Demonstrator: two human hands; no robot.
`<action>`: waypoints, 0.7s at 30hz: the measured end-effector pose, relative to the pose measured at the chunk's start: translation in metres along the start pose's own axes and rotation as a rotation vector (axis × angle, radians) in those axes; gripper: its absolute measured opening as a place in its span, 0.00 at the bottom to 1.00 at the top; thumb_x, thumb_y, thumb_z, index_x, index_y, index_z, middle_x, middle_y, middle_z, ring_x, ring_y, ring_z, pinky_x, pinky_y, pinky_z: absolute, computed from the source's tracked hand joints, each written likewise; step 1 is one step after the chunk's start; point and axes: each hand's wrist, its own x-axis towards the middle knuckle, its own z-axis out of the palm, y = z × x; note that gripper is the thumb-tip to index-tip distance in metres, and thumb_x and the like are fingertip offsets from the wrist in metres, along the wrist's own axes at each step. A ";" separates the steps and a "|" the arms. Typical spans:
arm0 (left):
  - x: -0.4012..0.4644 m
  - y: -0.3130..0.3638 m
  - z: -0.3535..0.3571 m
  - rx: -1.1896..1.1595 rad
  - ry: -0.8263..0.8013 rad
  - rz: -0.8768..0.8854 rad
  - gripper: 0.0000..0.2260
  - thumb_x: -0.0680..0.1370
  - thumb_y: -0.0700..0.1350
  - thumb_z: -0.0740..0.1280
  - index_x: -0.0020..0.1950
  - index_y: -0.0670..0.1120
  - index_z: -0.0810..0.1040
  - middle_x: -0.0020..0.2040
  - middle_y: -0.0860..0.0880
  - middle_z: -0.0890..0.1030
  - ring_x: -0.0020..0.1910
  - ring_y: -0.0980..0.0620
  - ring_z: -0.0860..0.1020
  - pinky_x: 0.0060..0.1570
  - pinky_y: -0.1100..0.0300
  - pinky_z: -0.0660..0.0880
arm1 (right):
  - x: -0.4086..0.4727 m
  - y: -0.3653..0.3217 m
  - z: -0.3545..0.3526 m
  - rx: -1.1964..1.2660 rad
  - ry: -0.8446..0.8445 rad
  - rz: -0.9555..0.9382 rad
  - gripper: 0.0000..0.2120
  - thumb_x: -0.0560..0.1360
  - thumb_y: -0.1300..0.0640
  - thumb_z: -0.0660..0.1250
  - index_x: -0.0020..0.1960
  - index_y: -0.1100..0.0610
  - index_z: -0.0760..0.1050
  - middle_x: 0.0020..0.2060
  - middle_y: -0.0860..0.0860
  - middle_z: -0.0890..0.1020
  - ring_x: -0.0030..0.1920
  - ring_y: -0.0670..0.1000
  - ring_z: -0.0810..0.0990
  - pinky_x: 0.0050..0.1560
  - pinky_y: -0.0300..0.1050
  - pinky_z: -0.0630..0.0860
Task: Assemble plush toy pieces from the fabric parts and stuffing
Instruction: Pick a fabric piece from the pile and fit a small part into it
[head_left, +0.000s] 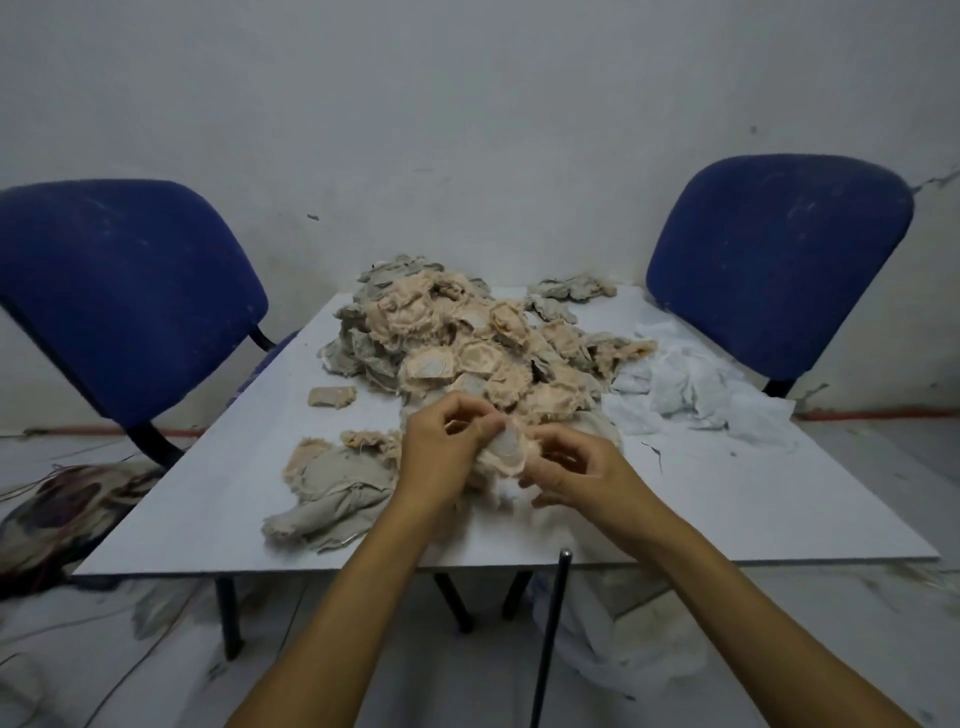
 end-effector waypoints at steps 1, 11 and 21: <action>-0.002 0.001 0.000 -0.028 -0.021 -0.025 0.10 0.74 0.36 0.72 0.38 0.50 0.81 0.35 0.57 0.82 0.37 0.60 0.80 0.38 0.66 0.76 | -0.004 -0.001 0.001 -0.011 -0.017 -0.012 0.18 0.73 0.54 0.73 0.60 0.59 0.78 0.41 0.50 0.83 0.44 0.50 0.84 0.41 0.43 0.80; -0.025 0.001 -0.011 -0.525 -0.525 -0.425 0.12 0.73 0.51 0.74 0.48 0.44 0.85 0.42 0.45 0.80 0.41 0.50 0.76 0.41 0.58 0.72 | -0.007 0.004 0.008 0.193 0.008 0.003 0.07 0.68 0.51 0.74 0.44 0.52 0.83 0.38 0.50 0.81 0.42 0.48 0.81 0.44 0.42 0.79; -0.020 0.005 -0.021 -0.548 -0.408 -0.293 0.02 0.72 0.40 0.71 0.42 0.43 0.79 0.43 0.45 0.81 0.41 0.52 0.79 0.41 0.62 0.76 | 0.005 0.003 0.028 0.214 0.172 0.007 0.04 0.68 0.59 0.67 0.39 0.55 0.81 0.39 0.56 0.79 0.42 0.49 0.78 0.40 0.42 0.77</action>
